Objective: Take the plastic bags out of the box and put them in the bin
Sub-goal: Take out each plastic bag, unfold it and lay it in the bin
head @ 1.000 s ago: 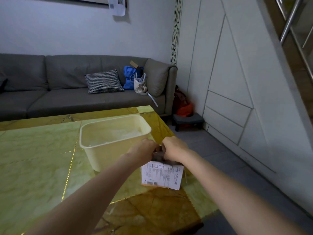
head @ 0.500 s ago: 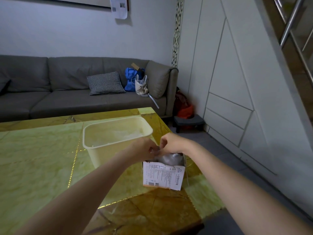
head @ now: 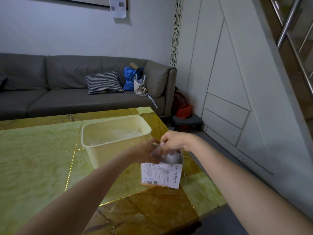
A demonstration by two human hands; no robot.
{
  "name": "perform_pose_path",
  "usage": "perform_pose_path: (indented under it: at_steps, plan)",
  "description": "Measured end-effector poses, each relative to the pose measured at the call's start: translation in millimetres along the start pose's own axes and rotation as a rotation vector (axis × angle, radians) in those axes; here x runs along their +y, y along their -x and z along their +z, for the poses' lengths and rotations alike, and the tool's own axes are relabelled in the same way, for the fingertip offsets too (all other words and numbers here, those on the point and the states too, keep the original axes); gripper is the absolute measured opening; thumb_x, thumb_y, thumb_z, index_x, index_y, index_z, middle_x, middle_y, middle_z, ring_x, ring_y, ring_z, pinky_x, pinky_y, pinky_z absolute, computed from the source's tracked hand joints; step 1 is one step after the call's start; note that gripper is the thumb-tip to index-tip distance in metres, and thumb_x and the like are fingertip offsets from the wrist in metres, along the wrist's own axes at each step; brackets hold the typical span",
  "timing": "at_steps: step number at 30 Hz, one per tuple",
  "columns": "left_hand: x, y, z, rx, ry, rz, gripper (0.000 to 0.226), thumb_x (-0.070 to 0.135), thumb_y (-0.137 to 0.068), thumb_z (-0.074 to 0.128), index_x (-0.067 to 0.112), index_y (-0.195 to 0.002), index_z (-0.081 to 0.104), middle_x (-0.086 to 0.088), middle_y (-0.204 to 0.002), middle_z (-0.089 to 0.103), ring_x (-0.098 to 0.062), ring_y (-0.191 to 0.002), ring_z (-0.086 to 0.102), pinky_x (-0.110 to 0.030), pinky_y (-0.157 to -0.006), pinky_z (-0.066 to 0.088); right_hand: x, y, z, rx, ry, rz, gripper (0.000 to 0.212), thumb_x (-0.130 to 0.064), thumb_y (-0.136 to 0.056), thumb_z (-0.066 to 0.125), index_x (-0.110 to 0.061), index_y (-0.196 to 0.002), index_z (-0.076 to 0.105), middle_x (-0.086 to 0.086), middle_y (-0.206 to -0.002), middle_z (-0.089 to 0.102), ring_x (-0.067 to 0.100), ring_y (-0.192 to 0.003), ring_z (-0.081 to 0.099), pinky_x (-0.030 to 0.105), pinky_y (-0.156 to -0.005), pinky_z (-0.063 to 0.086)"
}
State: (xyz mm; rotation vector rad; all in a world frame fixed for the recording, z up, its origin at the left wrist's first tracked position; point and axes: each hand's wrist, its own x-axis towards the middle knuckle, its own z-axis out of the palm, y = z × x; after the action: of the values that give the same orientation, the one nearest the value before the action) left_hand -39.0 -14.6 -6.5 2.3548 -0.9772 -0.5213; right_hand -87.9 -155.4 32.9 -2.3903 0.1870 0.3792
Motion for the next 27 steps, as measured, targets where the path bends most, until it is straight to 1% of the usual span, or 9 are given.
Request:
perform_pose_path:
  at_steps: [3,6,9,11,13,17,20,23,27]
  plan:
    - [1.3,-0.4,2.8,0.006,-0.087,0.011,0.067,0.016,-0.079,0.071,0.011,-0.135,0.034,-0.007,-0.125,0.054,-0.023,-0.11,0.055,-0.032,-0.089,0.05,-0.6,0.8,2.5,0.025,-0.267,-0.084,0.024,0.004,-0.084,0.064,-0.012,-0.072,0.051,0.006,-0.074,0.055,0.013,-0.064,0.053,0.023,-0.057,0.042]
    - [7.3,0.2,11.5,-0.024,-0.203,0.05,0.04,0.017,-0.088,0.061,0.006,-0.125,0.051,-0.007,-0.121,0.057,-0.022,-0.11,0.055,-0.029,-0.094,0.046,-11.8,8.7,-5.8,-0.031,-0.699,-0.23,0.022,0.009,-0.086,0.057,-0.01,-0.076,0.05,0.004,-0.075,0.061,0.01,-0.061,0.059,0.015,-0.044,0.045]
    - [9.8,-4.8,12.7,-0.1,-0.034,0.034,0.031,0.01,-0.086,0.06,0.0,-0.115,0.058,-0.008,-0.105,0.061,-0.026,-0.099,0.06,-0.033,-0.085,0.048,-28.3,16.3,-25.0,-0.026,-1.091,-0.407,0.025,0.009,-0.088,0.052,-0.012,-0.075,0.049,0.001,-0.066,0.063,0.006,-0.051,0.059,0.016,-0.044,0.047]
    - [8.7,-4.6,4.4,-0.134,0.119,0.089,0.034,0.003,-0.08,0.065,-0.003,-0.113,0.058,-0.013,-0.1,0.062,-0.029,-0.093,0.061,-0.037,-0.08,0.052,-35.7,17.7,-32.4,0.009,-1.149,-0.451,0.021,0.008,-0.088,0.054,-0.012,-0.079,0.052,0.0,-0.064,0.064,0.008,-0.051,0.06,0.019,-0.047,0.049]
    - [8.2,5.3,-11.4,-0.075,0.252,0.125,0.044,0.014,-0.075,0.072,0.001,-0.114,0.056,-0.013,-0.103,0.062,-0.026,-0.09,0.062,-0.033,-0.074,0.052,-34.9,14.4,-33.7,0.072,-1.204,-0.456,0.017,0.007,-0.087,0.055,-0.01,-0.086,0.055,0.002,-0.07,0.064,0.011,-0.057,0.062,0.023,-0.053,0.051]
    - [3.7,22.8,-38.9,-0.019,0.71,0.21,0.04,0.007,-0.085,0.061,0.018,-0.122,0.05,-0.005,-0.115,0.063,-0.02,-0.104,0.063,-0.026,-0.084,0.053,-14.7,5.1,-28.8,0.242,-1.323,-0.375,0.024,0.007,-0.087,0.056,-0.005,-0.107,0.054,0.009,-0.085,0.063,0.018,-0.069,0.063,0.029,-0.061,0.053]
    - [7.2,24.8,-51.3,0.066,0.922,0.152,0.031,0.017,-0.087,0.056,0.016,-0.118,0.055,0.004,-0.099,0.072,-0.011,-0.094,0.067,-0.024,-0.077,0.055,-5.5,4.3,-24.0,0.263,-1.298,-0.302,0.034,0.006,-0.086,0.058,-0.003,-0.119,0.053,0.011,-0.094,0.064,0.02,-0.075,0.065,0.031,-0.066,0.055]
    - [11.1,24.8,-61.4,0.068,1.039,0.105,0.043,0.044,-0.086,0.044,0.018,-0.12,0.054,0.004,-0.104,0.071,-0.013,-0.099,0.066,-0.035,-0.086,0.05,-9.6,9.0,-27.5,0.221,-1.283,-0.32,0.033,0.007,-0.086,0.058,-0.001,-0.117,0.055,0.01,-0.092,0.066,0.017,-0.069,0.067,0.028,-0.061,0.056]
    - [9.0,31.1,-70.7,0.251,1.065,0.026,0.019,0.028,-0.098,0.039,0.017,-0.096,0.055,-0.001,-0.095,0.069,-0.014,-0.092,0.062,-0.029,-0.086,0.044,-17.7,8.2,-32.6,0.227,-1.296,-0.343,0.034,0.009,-0.085,0.058,0.0,-0.118,0.056,0.006,-0.086,0.067,0.012,-0.067,0.066,0.023,-0.065,0.054]
